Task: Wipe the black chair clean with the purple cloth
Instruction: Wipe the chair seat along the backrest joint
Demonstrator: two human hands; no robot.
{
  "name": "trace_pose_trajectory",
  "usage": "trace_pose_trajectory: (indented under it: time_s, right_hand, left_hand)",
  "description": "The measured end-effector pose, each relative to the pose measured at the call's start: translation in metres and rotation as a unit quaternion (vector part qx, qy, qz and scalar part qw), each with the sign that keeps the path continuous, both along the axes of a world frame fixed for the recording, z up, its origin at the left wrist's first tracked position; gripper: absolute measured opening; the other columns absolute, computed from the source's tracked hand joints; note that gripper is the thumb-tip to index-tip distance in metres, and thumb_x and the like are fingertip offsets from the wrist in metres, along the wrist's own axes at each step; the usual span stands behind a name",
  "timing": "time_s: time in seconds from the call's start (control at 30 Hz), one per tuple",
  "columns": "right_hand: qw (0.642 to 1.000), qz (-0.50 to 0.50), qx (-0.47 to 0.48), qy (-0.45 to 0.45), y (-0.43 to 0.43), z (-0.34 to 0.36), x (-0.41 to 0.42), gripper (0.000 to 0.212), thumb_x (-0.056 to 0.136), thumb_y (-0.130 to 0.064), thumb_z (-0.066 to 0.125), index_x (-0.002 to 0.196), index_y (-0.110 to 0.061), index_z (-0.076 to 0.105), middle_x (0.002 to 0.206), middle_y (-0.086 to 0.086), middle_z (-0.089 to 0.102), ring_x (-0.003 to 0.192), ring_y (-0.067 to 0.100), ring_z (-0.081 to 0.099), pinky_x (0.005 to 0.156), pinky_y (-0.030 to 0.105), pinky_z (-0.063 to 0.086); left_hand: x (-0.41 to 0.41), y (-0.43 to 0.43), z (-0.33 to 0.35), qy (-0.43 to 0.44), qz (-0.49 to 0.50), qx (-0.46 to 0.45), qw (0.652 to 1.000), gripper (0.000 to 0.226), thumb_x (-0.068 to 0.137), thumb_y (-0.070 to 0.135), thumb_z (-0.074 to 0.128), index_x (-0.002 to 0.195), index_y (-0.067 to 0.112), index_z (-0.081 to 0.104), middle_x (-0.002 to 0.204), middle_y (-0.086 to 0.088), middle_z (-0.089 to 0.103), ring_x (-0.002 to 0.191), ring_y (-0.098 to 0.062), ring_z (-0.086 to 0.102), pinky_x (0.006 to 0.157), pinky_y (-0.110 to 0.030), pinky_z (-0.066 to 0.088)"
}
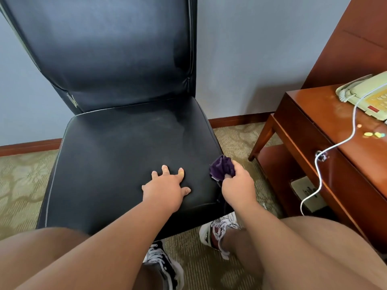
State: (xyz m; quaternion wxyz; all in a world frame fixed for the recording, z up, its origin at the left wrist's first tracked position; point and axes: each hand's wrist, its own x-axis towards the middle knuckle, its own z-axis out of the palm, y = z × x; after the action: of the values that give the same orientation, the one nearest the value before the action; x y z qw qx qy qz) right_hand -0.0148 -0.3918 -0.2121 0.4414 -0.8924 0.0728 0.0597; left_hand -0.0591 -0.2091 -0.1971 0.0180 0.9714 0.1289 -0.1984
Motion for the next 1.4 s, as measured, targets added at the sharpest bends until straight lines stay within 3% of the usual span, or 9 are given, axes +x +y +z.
trace_pose_trajectory:
  time_s: [0.1, 0.2, 0.3, 0.5, 0.67, 0.9, 1.03, 1.13, 1.4]
  right_hand:
    - [0.999, 0.031, -0.028, -0.011, 0.006, -0.002, 0.005, 0.050, 0.098, -0.013, 0.049, 0.146, -0.025, 0.044, 0.149, 0.003, 0.043, 0.124, 0.021, 0.048, 0.102, 0.033, 0.038]
    - [0.983, 0.123, -0.125, -0.053, 0.018, -0.002, 0.007, 0.060, 0.099, -0.020, 0.050, 0.155, -0.027, 0.030, 0.165, 0.002, 0.020, 0.151, 0.024, 0.018, 0.120, 0.039, 0.022]
    - [0.953, 0.211, -0.193, -0.096, 0.030, -0.001, 0.000, 0.064, 0.097, -0.032, 0.051, 0.156, -0.030, 0.026, 0.167, 0.001, 0.013, 0.153, 0.025, 0.007, 0.123, 0.042, 0.012]
    - [0.939, 0.280, -0.150, -0.134, 0.040, -0.010, -0.032, 0.057, 0.096, -0.029, 0.051, 0.151, -0.035, 0.036, 0.164, -0.003, 0.023, 0.152, 0.021, 0.012, 0.124, 0.038, 0.008]
    - [0.950, 0.237, -0.146, -0.145, 0.033, -0.010, 0.001, 0.050, 0.098, -0.021, 0.054, 0.147, -0.027, 0.046, 0.158, 0.000, 0.036, 0.149, 0.022, 0.024, 0.119, 0.035, 0.022]
    - [0.989, 0.121, -0.055, -0.069, 0.016, 0.000, 0.049, 0.045, 0.100, -0.021, 0.053, 0.145, -0.025, 0.047, 0.148, -0.003, 0.044, 0.131, 0.023, 0.046, 0.109, 0.034, 0.036]
    - [0.991, 0.084, -0.075, -0.067, 0.015, -0.002, 0.034, 0.045, 0.101, -0.023, 0.052, 0.145, -0.026, 0.046, 0.145, -0.004, 0.047, 0.126, 0.021, 0.050, 0.104, 0.033, 0.040]
    - [0.993, 0.032, -0.084, -0.074, 0.010, -0.013, -0.003, 0.047, 0.101, -0.023, 0.049, 0.147, -0.026, 0.042, 0.150, -0.004, 0.042, 0.134, 0.019, 0.044, 0.107, 0.034, 0.039]
    - [0.996, -0.061, 0.000, -0.059, 0.027, -0.036, -0.072, 0.053, 0.102, -0.013, 0.050, 0.152, -0.019, 0.036, 0.166, 0.000, 0.017, 0.154, 0.019, 0.006, 0.123, 0.032, 0.013]
  left_hand:
    - [0.002, -0.005, 0.000, -0.002, 0.009, -0.003, 1.000, 0.063, 0.096, 0.060, 0.036, 0.150, 0.043, 0.008, 0.161, -0.008, 0.008, 0.142, -0.037, 0.019, 0.092, -0.055, 0.047]
    - [0.004, -0.009, 0.000, -0.011, 0.014, -0.003, 1.000, 0.063, 0.096, 0.061, 0.035, 0.150, 0.043, 0.008, 0.161, -0.009, 0.008, 0.142, -0.039, 0.017, 0.093, -0.057, 0.046]
    - [0.006, -0.012, 0.001, -0.009, 0.013, 0.002, 1.000, 0.062, 0.097, 0.058, 0.035, 0.151, 0.042, 0.008, 0.161, -0.011, 0.008, 0.142, -0.040, 0.017, 0.094, -0.058, 0.045]
    - [0.004, -0.015, 0.004, -0.004, 0.016, 0.008, 1.000, 0.062, 0.100, 0.037, 0.036, 0.153, 0.039, 0.003, 0.162, -0.011, 0.003, 0.145, -0.041, 0.012, 0.099, -0.058, 0.041]
    - [0.002, -0.010, 0.002, -0.022, 0.010, -0.005, 1.000, 0.062, 0.096, 0.061, 0.032, 0.151, 0.043, 0.007, 0.162, -0.008, 0.007, 0.144, -0.038, 0.015, 0.096, -0.056, 0.044]
    - [0.003, -0.008, -0.004, -0.013, 0.011, -0.005, 1.000, 0.063, 0.096, 0.062, 0.030, 0.150, 0.045, 0.003, 0.162, -0.006, 0.004, 0.146, -0.038, 0.011, 0.096, -0.055, 0.044]
    - [0.005, -0.012, -0.004, -0.014, 0.011, 0.015, 1.000, 0.063, 0.096, 0.062, 0.029, 0.151, 0.043, 0.004, 0.162, -0.010, 0.005, 0.144, -0.041, 0.014, 0.095, -0.057, 0.045]
    - [0.008, -0.018, -0.004, -0.013, 0.021, 0.025, 0.999, 0.062, 0.097, 0.060, 0.029, 0.151, 0.041, 0.005, 0.162, -0.011, 0.005, 0.142, -0.042, 0.015, 0.095, -0.059, 0.042]
    - [0.006, -0.018, -0.003, -0.018, 0.029, 0.009, 0.999, 0.063, 0.097, 0.058, 0.031, 0.151, 0.041, 0.003, 0.162, -0.009, 0.003, 0.144, -0.040, 0.012, 0.098, -0.060, 0.039]
